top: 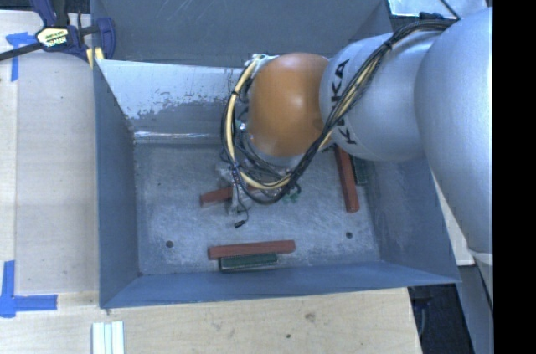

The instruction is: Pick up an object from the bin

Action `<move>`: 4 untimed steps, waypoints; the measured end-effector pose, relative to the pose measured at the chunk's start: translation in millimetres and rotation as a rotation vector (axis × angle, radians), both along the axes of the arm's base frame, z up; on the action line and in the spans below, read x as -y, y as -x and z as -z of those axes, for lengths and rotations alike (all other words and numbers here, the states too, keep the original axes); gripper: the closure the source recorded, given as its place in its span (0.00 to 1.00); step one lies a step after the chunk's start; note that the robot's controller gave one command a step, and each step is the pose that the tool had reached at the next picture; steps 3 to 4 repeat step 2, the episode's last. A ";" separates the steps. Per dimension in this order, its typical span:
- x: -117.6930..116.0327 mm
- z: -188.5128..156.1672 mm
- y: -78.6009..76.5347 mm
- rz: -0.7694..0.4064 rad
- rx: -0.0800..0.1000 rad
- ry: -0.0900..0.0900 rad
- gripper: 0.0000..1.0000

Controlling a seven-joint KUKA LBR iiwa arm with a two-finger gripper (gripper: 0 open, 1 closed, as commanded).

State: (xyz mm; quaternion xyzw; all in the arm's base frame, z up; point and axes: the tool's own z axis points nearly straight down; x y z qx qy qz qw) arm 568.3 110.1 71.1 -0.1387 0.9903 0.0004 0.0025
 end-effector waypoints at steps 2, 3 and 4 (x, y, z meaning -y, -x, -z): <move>-16.2 -147.2 -15.3 0.010 0.001 0.000 1.00; -16.2 -147.2 -15.3 0.010 0.001 0.000 1.00; -16.2 -147.2 -15.3 0.010 0.001 0.000 1.00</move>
Offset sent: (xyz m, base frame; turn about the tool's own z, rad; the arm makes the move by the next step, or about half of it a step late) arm 0.0136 0.0166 0.1456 0.0072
